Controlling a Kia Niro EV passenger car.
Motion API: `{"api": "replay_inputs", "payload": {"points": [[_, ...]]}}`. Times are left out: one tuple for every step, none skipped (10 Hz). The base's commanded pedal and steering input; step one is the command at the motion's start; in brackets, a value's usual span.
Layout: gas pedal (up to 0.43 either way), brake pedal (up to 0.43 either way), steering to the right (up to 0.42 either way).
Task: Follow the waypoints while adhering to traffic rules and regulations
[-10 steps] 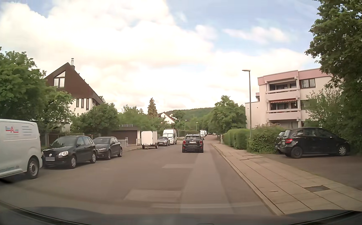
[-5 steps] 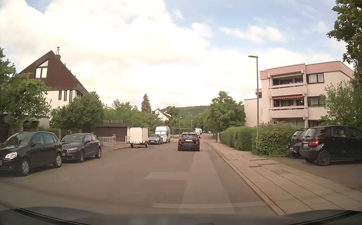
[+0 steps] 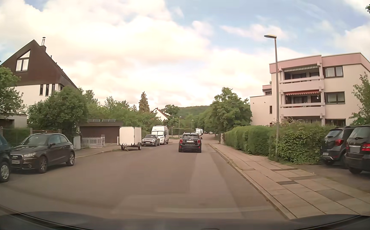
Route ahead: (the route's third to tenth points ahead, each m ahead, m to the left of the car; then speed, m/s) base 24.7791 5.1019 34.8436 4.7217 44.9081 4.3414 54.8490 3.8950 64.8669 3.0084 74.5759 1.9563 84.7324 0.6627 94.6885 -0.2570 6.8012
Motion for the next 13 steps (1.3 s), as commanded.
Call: {"api": "replay_inputs", "payload": {"points": [[0.059,0.000,0.015],[0.059,0.000,0.017],[0.059,0.000,0.013],[0.059,0.000,0.011],[0.059,0.000,0.012],[0.059,0.000,0.013],[0.059,0.000,0.013],[0.059,0.000,0.012],[0.059,0.000,0.011],[0.059,0.000,0.011],[0.047,0.000,0.009],[0.047,0.000,0.004],[0.047,0.000,0.001]]}}
